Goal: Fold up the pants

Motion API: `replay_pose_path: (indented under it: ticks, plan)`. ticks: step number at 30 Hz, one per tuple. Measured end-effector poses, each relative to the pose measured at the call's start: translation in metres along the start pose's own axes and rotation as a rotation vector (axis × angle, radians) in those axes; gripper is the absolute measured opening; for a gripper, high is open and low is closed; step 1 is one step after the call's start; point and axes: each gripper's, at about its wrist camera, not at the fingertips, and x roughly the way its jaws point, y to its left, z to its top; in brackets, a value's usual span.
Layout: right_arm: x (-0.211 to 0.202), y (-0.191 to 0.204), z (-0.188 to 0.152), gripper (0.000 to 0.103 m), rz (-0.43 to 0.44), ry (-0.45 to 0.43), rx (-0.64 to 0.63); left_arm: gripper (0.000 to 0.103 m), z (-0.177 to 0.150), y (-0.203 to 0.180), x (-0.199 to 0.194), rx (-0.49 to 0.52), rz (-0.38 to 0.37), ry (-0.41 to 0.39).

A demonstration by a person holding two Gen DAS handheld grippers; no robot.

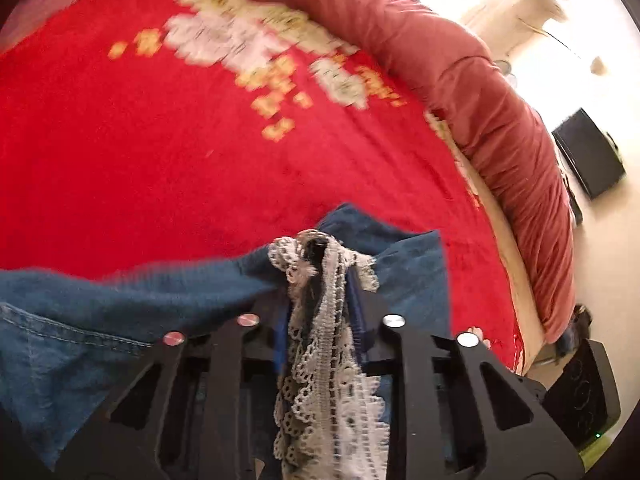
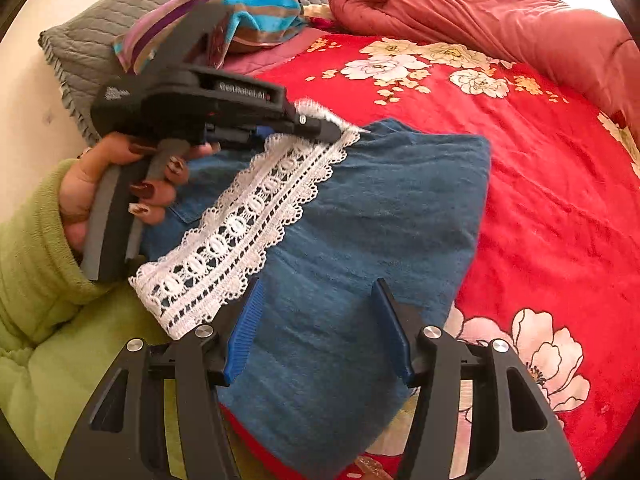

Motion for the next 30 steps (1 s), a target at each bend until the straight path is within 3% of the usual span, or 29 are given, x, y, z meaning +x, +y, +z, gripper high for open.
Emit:
replay_pose_path:
  ticks: [4,6,8,13,15,30]
  plan:
    - [-0.001,-0.001,0.003,0.054,-0.027,-0.028,-0.011,0.012,0.008,-0.016,-0.025,0.073,-0.065,-0.093]
    - [0.003,-0.002,0.006,0.054,-0.032,-0.027,-0.003,0.013,0.011,-0.015,-0.025,0.095,-0.011,-0.099]
    - [0.008,-0.002,0.008,0.054,-0.033,-0.011,-0.009,0.015,0.010,0.000,-0.015,0.053,0.040,-0.057]
    - [0.020,0.003,0.005,0.055,-0.083,0.012,-0.059,0.031,0.004,0.028,0.002,-0.018,0.064,-0.013]
    - [0.020,0.003,0.005,0.055,-0.082,0.013,-0.057,0.033,0.004,0.033,0.001,-0.035,0.050,-0.013]
    - [-0.007,-0.001,0.009,0.054,-0.077,-0.026,-0.009,0.063,-0.011,0.021,-0.050,0.020,0.151,-0.079]
